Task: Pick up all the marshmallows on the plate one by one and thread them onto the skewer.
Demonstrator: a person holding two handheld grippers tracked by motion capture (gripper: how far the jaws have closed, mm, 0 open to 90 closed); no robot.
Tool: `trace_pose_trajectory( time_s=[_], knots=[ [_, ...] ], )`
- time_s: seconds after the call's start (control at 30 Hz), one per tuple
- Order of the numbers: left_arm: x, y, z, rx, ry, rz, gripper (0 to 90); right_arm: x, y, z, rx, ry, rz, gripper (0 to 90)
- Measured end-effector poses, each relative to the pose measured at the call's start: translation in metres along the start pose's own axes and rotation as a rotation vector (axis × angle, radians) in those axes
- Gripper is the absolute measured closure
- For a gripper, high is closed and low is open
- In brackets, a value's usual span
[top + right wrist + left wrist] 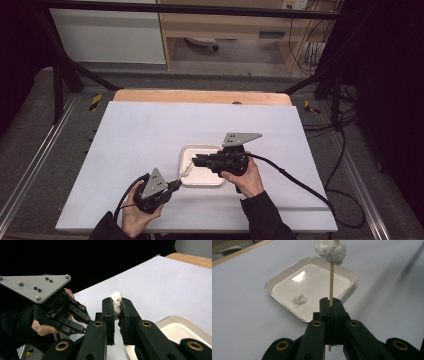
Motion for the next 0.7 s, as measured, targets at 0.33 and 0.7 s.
trace_pose_trajectory(
  time_s=[0.33,0.7],
  knots=[
    [0.0012,0.0007,-0.0024,-0.001,-0.007,0.003,89.0,0.0028,0.0001,-0.0037,-0.003,-0.006,-0.003,83.1],
    [0.0002,0.0017,-0.0017,0.000,-0.003,-0.006,89.0,0.0036,-0.0018,-0.0046,-0.017,0.000,-0.005,83.2]
  ],
)
Point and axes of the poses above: each handheld gripper's, and its own axes: z roughly backward along the jaws, x roughly out of its underside, y roughly to its right, the point moved 5 cm from there along -z, roughly forward along the jaws, and after that the axes turned 4 degrees about y, right-handed, at the moved point
